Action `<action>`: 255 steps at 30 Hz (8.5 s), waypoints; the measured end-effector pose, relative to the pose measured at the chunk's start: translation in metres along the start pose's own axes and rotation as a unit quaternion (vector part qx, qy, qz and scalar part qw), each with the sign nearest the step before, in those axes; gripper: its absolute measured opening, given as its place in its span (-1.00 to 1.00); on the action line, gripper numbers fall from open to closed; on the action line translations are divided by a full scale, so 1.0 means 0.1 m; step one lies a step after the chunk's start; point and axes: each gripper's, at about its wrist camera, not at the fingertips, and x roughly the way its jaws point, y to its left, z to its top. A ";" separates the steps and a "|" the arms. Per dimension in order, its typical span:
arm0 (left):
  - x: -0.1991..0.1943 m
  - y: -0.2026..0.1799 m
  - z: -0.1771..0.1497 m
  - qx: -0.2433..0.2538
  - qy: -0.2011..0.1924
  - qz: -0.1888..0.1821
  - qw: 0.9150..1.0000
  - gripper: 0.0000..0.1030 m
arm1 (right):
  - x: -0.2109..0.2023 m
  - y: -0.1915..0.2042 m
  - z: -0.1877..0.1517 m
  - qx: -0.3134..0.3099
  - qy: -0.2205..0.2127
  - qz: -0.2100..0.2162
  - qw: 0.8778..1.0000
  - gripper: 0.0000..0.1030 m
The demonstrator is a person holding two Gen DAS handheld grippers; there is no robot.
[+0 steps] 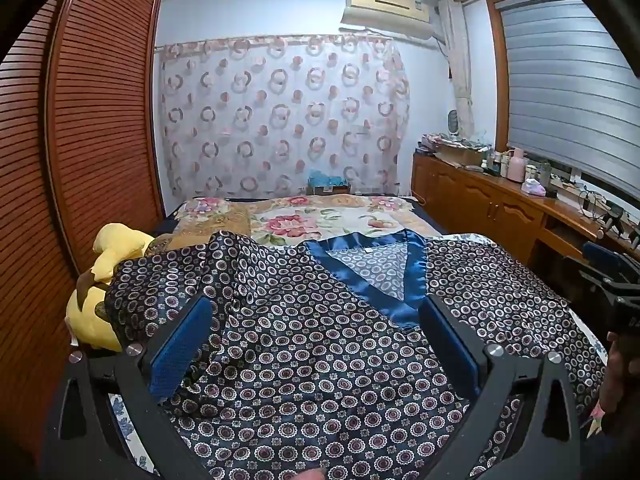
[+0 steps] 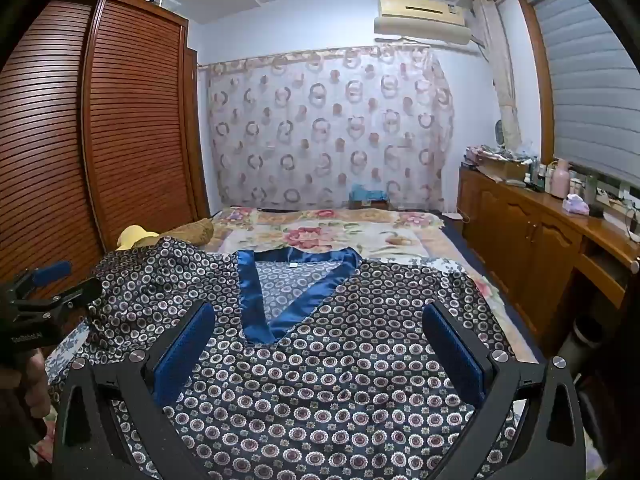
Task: Fold small clothes
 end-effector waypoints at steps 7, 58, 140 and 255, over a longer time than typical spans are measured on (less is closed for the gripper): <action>-0.03 0.01 0.01 0.002 0.004 0.001 1.000 1.00 | 0.00 0.01 0.00 -0.004 0.001 -0.001 1.000 1.00; -0.13 -0.07 0.07 0.009 -0.003 0.003 1.000 1.00 | -0.04 0.08 -0.01 -0.004 -0.003 0.000 1.000 1.00; 0.62 2.12 -0.45 -0.105 0.115 0.018 0.988 0.66 | 0.74 0.58 -0.08 -0.101 0.112 0.145 0.978 1.00; 1.48 0.14 -0.56 0.081 0.244 -0.088 0.962 0.64 | 0.60 -2.13 0.02 0.025 0.200 -0.072 0.977 0.92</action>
